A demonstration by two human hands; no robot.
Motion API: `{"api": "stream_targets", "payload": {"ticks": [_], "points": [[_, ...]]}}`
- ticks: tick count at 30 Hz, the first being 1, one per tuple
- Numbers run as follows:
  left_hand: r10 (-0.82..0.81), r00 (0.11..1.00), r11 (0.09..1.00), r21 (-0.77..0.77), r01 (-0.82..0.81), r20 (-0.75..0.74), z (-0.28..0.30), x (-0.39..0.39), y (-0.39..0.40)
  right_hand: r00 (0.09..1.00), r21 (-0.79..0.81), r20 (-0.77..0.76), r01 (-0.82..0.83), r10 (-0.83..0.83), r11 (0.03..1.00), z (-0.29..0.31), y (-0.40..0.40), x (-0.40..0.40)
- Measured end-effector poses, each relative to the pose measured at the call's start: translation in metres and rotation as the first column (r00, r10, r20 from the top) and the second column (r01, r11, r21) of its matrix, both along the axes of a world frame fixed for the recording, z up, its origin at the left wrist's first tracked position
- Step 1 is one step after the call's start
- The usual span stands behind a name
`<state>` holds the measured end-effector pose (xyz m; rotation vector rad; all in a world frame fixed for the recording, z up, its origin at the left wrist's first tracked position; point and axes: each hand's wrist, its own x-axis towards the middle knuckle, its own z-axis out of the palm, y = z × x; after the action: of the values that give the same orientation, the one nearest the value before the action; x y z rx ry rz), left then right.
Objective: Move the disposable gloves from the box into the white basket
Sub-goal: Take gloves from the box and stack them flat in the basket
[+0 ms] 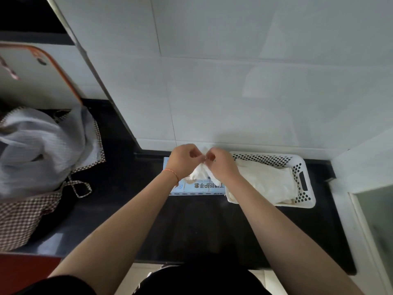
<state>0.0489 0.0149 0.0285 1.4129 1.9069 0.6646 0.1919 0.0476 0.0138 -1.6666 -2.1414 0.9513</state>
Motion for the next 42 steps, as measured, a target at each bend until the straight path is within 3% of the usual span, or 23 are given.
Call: {"api": "stream_targets", "payload": {"ticks": [3,11,16,21,27,33,42], "points": [[0.046,0.996,0.999,0.013,-0.047,0.08,0.006,-0.01,0.002,0.995,0.03,-0.054,0.083,-0.081,0.996,0.011,0.005,-0.002],[0.116,0.978,0.992,0.022,-0.122,0.173,0.014,-0.031,0.001,0.997,-0.025,-0.032,-0.068,0.068,0.997,0.029,0.008,-0.007],[0.143,0.962,0.987,0.04,-0.156,0.233,0.023,-0.036,0.0,0.993,0.005,-0.118,-0.001,0.002,1.0,0.045,0.008,-0.011],[-0.009,0.941,0.997,0.078,-0.019,0.339,0.037,-0.036,-0.005,0.975,0.013,-0.217,0.055,-0.051,0.998,0.066,0.011,-0.02],[0.05,0.919,0.988,0.116,-0.103,0.391,0.047,-0.042,-0.006,0.972,0.1,-0.234,0.05,-0.026,0.994,0.08,0.013,-0.021],[-0.01,0.962,0.994,0.112,-0.021,0.274,0.045,-0.042,-0.008,0.969,0.098,-0.23,0.113,-0.088,0.989,0.081,0.011,-0.022],[0.101,0.985,0.979,0.159,-0.124,0.143,0.051,-0.052,-0.004,0.975,0.157,-0.2,0.127,-0.094,0.979,0.084,0.007,-0.014]]}}
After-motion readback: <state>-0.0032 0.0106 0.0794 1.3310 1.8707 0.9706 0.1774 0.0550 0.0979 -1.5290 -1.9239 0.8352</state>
